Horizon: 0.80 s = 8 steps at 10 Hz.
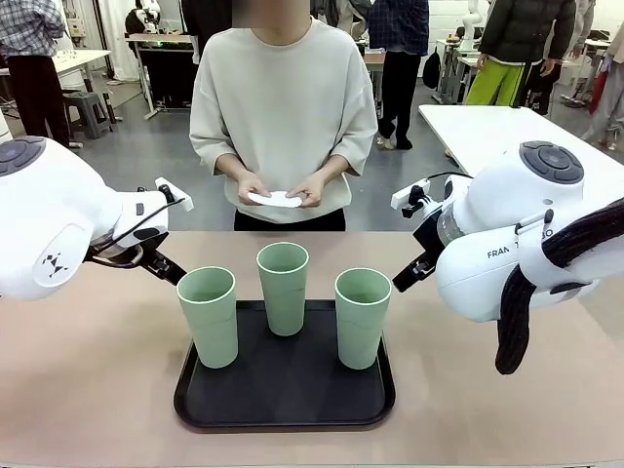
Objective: Place coasters on the table and set cups on them.
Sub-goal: Pick up one Reusable plastic cup and place it on a coaster set by the human.
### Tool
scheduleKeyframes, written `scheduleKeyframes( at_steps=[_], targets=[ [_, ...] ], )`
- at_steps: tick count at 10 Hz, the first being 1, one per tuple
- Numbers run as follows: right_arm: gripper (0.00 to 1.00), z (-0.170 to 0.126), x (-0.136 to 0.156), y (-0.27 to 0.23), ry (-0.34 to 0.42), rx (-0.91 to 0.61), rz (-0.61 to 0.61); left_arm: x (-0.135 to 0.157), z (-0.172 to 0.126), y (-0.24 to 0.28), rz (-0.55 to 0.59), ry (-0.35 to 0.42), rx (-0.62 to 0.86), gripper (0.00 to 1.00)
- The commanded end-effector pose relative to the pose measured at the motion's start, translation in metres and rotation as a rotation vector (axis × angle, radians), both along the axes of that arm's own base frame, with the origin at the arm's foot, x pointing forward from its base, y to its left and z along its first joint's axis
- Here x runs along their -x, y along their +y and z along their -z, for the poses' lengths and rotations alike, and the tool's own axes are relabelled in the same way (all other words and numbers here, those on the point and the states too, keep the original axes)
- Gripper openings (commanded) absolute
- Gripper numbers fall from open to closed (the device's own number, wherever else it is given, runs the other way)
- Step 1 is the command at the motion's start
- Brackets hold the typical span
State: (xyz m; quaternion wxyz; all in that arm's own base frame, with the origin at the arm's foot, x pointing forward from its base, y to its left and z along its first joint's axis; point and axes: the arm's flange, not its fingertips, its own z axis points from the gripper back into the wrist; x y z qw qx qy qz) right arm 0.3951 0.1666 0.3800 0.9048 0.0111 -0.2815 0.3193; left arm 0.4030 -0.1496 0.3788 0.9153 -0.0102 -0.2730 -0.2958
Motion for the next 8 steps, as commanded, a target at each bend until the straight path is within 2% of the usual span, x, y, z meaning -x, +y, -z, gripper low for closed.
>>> scheduleKeyframes(
  at_steps=[1, 2, 3, 4, 5, 6, 7, 8],
  targets=[
    [1.0, -0.046, 0.027, 0.002, -0.012, 0.052, 0.028, 0.037, -0.053, 0.0, -0.004, -0.05, -0.031, 1.0],
    [1.0, -0.072, 0.048, 0.006, 0.072, 0.12, 0.07, 0.058, -0.08, 0.0, 0.015, -0.029, -0.052, 1.0],
    [1.0, -0.097, 0.074, 0.002, 0.086, 0.157, 0.096, 0.085, -0.095, 0.003, 0.012, 0.015, -0.041, 1.0],
    [1.0, -0.113, 0.1, 0.0, 0.14, 0.176, 0.099, 0.106, -0.104, 0.008, 0.011, 0.09, -0.063, 1.0],
    [1.0, -0.118, 0.125, -0.002, 0.186, 0.2, 0.066, 0.127, -0.106, 0.01, 0.032, 0.18, -0.098, 1.0],
    [1.0, -0.12, 0.157, -0.005, 0.215, 0.2, 0.04, 0.154, -0.106, 0.015, 0.028, 0.228, -0.106, 1.0],
    [1.0, -0.116, 0.176, -0.008, 0.196, 0.188, 0.032, 0.171, -0.102, 0.016, 0.025, 0.241, -0.081, 1.0],
    [1.0, -0.106, 0.173, -0.011, 0.119, 0.191, 0.122, 0.177, -0.092, 0.015, -0.044, 0.214, -0.114, 1.0]
  ],
)
